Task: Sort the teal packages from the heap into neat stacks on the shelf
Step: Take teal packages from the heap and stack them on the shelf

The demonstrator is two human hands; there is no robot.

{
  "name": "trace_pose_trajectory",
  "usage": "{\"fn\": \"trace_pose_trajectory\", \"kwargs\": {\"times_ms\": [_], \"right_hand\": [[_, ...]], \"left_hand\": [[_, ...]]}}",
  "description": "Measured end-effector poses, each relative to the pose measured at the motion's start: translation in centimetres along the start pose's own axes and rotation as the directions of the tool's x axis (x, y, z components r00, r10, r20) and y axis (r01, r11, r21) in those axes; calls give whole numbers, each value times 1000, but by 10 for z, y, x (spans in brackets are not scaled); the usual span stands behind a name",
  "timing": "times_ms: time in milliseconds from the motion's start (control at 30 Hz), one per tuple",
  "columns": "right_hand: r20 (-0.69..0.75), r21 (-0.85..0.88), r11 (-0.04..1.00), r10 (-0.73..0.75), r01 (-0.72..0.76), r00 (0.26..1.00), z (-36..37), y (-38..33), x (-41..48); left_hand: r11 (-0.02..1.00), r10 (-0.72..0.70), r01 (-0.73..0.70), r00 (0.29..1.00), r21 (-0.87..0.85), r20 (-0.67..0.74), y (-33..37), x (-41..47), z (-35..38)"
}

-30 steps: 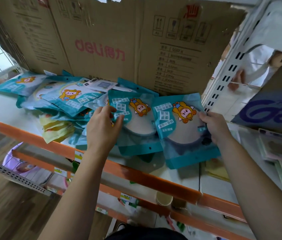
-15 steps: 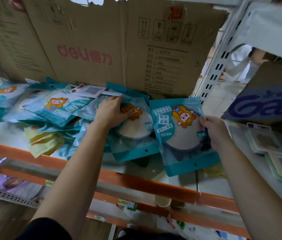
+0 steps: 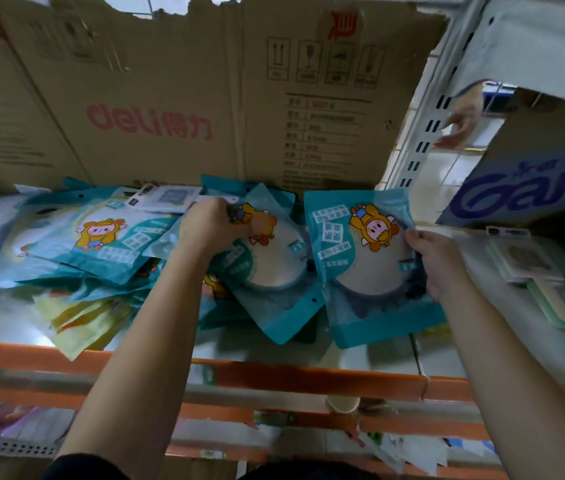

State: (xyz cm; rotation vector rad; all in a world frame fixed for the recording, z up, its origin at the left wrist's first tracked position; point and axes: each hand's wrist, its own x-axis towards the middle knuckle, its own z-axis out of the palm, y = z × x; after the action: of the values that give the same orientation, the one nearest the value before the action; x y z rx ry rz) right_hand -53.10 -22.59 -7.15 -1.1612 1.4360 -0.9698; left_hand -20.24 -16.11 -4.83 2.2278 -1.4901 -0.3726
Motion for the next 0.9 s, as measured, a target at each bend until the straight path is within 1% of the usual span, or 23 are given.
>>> {"fn": "trace_pose_trajectory", "kwargs": {"times_ms": [100, 233, 300, 400, 500, 633, 700, 767, 833, 900], "right_hand": [[-42, 50, 999, 10, -8, 999, -2, 2, -5], [-66, 150, 988, 40, -30, 997, -6, 8, -9], [-71, 180, 983, 56, -43, 996, -9, 10, -12], [-68, 210, 977, 58, -42, 996, -17, 13, -14], [-68, 236, 972, 28, -11, 997, -31, 12, -21], [-94, 261, 965, -6, 31, 996, -63, 8, -33], [-114, 273, 961, -9, 40, 993, -86, 9, -39], [-135, 284, 958, -10, 48, 991, -112, 14, -45], [-148, 279, 960, 6, 36, 989, -141, 22, -52], [-162, 288, 957, 35, 13, 986, -173, 33, -61]], "left_hand": [[990, -25, 26, 1000, -141, 8, -1, -2, -10], [927, -18, 23, 1000, -375, 17, -3, -9, -19], [872, -12, 15, 1000, -489, 11, 1, -17, -23], [742, -33, -1, 999, -671, -37, 10, -30, -23], [660, -46, -44, 994, -750, -99, 22, -46, -18], [464, -79, -48, 992, -884, -95, 48, -69, -1], [356, -104, -8, 993, -934, -48, 66, -83, 11], [267, -126, 67, 991, -961, 34, 88, -98, 26], [220, -126, 127, 987, -967, 101, 111, -115, 44], [219, -105, 152, 986, -964, 132, 134, -133, 64]]}}
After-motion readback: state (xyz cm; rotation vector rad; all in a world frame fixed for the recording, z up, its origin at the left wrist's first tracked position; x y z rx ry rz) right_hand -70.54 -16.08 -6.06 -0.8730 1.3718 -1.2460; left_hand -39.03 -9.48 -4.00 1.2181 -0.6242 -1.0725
